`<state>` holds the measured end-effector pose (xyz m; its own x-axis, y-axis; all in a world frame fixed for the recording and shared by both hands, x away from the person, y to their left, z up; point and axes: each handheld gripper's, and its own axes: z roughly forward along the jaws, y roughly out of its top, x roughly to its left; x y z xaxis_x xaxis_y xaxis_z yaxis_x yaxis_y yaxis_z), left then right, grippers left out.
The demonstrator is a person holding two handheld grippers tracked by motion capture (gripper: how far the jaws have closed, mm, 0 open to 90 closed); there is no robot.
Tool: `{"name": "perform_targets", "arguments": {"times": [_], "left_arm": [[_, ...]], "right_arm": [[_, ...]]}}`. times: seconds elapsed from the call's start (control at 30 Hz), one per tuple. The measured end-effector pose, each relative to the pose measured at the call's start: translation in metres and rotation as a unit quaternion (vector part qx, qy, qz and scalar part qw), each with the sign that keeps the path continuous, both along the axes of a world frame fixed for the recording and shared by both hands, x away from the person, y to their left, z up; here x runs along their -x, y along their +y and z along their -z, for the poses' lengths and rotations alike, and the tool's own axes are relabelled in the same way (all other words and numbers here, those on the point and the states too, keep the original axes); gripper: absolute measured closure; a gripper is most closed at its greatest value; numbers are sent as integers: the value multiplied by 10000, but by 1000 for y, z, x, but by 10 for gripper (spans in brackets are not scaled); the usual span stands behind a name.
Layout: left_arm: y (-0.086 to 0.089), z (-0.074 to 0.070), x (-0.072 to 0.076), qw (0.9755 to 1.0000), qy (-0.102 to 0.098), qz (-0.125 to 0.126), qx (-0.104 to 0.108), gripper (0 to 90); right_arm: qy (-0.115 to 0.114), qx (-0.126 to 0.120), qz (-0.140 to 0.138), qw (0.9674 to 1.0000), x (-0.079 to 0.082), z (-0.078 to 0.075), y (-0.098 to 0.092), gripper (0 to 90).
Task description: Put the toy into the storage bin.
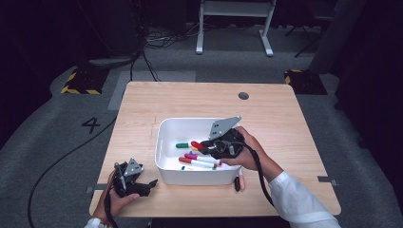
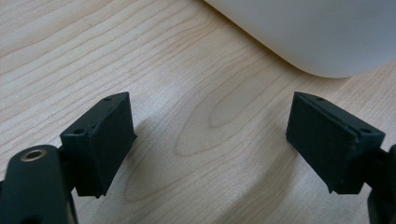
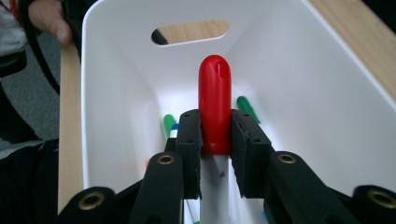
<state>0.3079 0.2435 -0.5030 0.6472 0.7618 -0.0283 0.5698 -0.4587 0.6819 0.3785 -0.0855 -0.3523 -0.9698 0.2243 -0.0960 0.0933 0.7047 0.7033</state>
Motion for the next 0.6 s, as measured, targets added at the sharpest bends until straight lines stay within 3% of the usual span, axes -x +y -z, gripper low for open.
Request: {"name": "perform_targets", "arguments": {"times": [0.4,0.6], "left_arm": [[0,0,0,10000,-3,0,-3,153],[0,0,0,10000,-7,-2,-5,153]], "right_arm": [[267,567,-223,9978,8,8,16,749],[277,617,-262,9974,10,9,22,743]]}}
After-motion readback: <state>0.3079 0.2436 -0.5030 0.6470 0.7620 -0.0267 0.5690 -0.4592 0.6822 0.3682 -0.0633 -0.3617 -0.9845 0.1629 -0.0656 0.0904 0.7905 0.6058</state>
